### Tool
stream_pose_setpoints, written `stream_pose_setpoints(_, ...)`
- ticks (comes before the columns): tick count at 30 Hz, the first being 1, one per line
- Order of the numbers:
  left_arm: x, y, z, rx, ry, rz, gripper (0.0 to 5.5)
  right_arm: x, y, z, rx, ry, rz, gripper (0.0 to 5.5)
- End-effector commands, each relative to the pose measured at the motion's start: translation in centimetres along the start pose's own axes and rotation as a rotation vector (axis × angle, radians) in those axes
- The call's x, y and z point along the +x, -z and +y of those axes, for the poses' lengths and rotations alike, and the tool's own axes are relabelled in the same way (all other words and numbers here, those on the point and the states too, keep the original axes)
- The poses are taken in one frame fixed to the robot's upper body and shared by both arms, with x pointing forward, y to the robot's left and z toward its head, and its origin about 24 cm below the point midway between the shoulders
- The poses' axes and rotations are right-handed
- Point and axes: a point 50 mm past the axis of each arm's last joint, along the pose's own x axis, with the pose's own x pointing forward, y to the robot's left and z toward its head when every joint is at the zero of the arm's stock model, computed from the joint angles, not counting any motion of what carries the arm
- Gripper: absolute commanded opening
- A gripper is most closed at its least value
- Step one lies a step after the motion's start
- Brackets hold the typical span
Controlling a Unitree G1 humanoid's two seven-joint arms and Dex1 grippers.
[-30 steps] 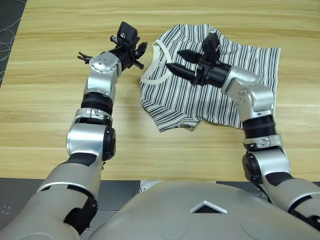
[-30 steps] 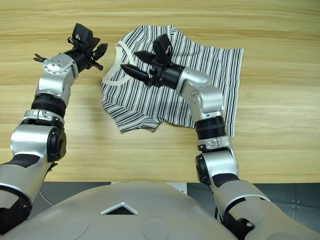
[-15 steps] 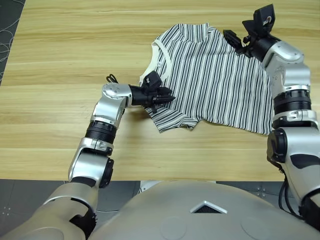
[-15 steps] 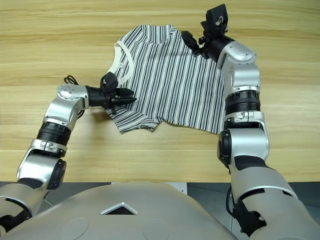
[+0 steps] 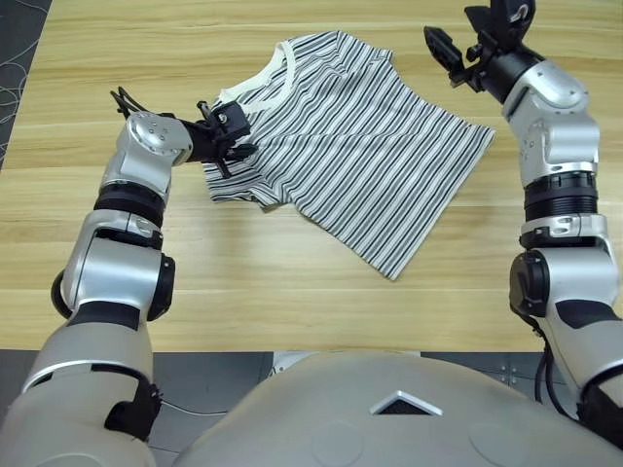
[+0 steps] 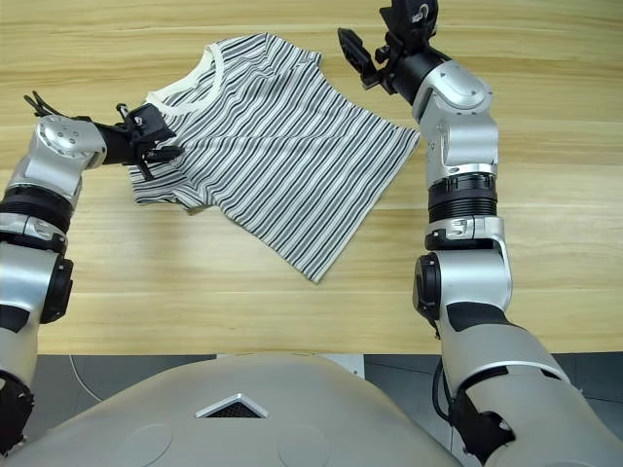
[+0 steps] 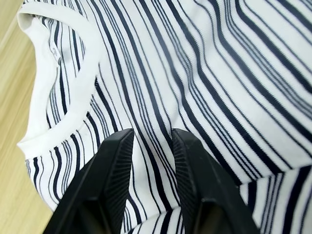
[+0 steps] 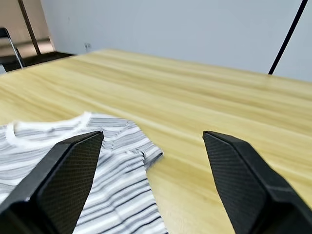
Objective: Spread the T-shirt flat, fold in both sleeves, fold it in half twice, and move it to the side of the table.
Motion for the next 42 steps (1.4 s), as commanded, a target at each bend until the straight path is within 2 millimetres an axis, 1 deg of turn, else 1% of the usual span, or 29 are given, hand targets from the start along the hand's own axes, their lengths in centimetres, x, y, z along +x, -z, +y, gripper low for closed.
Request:
stream_pose_setpoints(1, -0.1, 1.5, -1.1, 0.023, 0.14, 0.076, 1.46, 0.6, 2.6, 0.7, -0.096, -0.018, 0.132, 3.78)
stream_pose_setpoints(3, -0.3, -0.4, -0.3, 0.041, 0.158, -0.021, 1.46, 0.7, 3.7, 1.7, -0.134, -0.085, 0.168, 3.78)
stream_pose_setpoints(5, -0.7, -3.5, 0.5, 0.026, 0.184, -0.223, 1.46, 0.6, 4.5, 2.9, -0.181, -0.177, 0.188, 3.78)
stream_pose_setpoints(7, -1.4, -5.5, 1.2, 0.003, 0.187, -0.373, 1.46, 0.4, 5.1, 3.6, -0.208, -0.238, 0.202, 3.78)
stream_pose_setpoints(10, -2.2, -6.6, 2.3, -0.026, 0.134, -0.451, 1.46, 0.1, 5.5, 3.7, -0.24, -0.266, 0.221, 3.78)
stream_pose_setpoints(13, -3.7, -7.9, 4.5, -0.128, -0.015, -0.569, 1.46, -0.6, 7.0, 3.1, -0.302, -0.25, 0.296, 3.78)
stream_pose_setpoints(15, -4.7, -8.4, 5.7, -0.181, -0.099, -0.629, 1.46, -1.1, 7.9, 2.6, -0.305, -0.239, 0.345, 3.78)
stream_pose_setpoints(17, -5.2, -8.7, 6.3, -0.212, -0.167, -0.664, 1.46, -2.0, 9.4, 1.3, -0.206, -0.176, 0.419, 3.78)
stream_pose_setpoints(18, -5.2, -8.8, 6.5, -0.22, -0.189, -0.676, 1.46, -2.7, 10.3, 0.4, -0.115, -0.121, 0.454, 3.78)
stream_pose_setpoints(19, -5.1, -8.9, 6.4, -0.222, -0.202, -0.68, 1.46, -3.7, 11.5, -0.4, -0.033, -0.084, 0.496, 3.78)
stream_pose_setpoints(20, -5.0, -8.9, 6.3, -0.221, -0.207, -0.682, 1.46, -4.7, 12.4, -0.7, 0.043, -0.079, 0.524, 3.78)
stream_pose_setpoints(21, -4.8, -8.9, 6.2, -0.223, -0.211, -0.682, 1.46, -5.7, 13.3, -0.4, 0.111, -0.109, 0.538, 3.78)
stream_pose_setpoints(22, -4.6, -8.8, 6.1, -0.225, -0.217, -0.68, 1.46, -6.6, 13.9, 0.2, 0.178, -0.163, 0.544, 3.78)
stream_pose_setpoints(23, -4.5, -8.8, 6.1, -0.23, -0.224, -0.678, 1.46, -7.4, 14.0, 1.4, 0.234, -0.239, 0.54, 3.78)
stream_pose_setpoints(25, -4.2, -8.8, 6.0, -0.24, -0.237, -0.675, 1.46, -9.6, 13.7, 4.2, 0.307, -0.427, 0.53, 3.78)
stream_pose_setpoints(26, -4.1, -8.8, 6.0, -0.244, -0.243, -0.674, 1.46, -10.9, 13.2, 5.6, 0.336, -0.54, 0.518, 3.78)
stream_pose_setpoints(27, -4.0, -8.8, 6.0, -0.248, -0.249, -0.675, 1.46, -12.3, 13.0, 6.5, 0.323, -0.63, 0.521, 3.78)
stream_pose_setpoints(29, -3.9, -8.9, 5.9, -0.251, -0.253, -0.679, 1.46, -14.3, 12.7, 7.8, 0.284, -0.761, 0.543, 3.78)
stream_pose_setpoints(31, -3.8, -9.0, 5.9, -0.252, -0.253, -0.681, 1.46, -15.3, 12.5, 8.7, 0.26, -0.819, 0.564, 3.78)
stream_pose_setpoints(34, -3.6, -8.9, 5.8, -0.252, -0.253, -0.679, 1.46, -15.5, 12.1, 10.0, 0.248, -0.853, 0.563, 3.78)
stream_pose_setpoints(36, -3.5, -8.7, 5.7, -0.252, -0.25, -0.677, 1.46, -15.0, 11.8, 10.2, 0.246, -0.815, 0.55, 3.78)
stream_pose_setpoints(38, -3.4, -8.6, 5.5, -0.252, -0.245, -0.677, 1.46, -13.9, 11.1, 9.8, 0.279, -0.74, 0.516, 3.78)
stream_pose_setpoints(40, -3.3, -8.5, 5.4, -0.252, -0.24, -0.676, 1.46, -12.8, 9.7, 9.5, 0.329, -0.698, 0.452, 3.78)
stream_pose_setpoints(42, -3.0, -8.4, 5.1, -0.249, -0.229, -0.673, 1.46, -12.0, 7.4, 8.6, 0.429, -0.693, 0.345, 3.78)
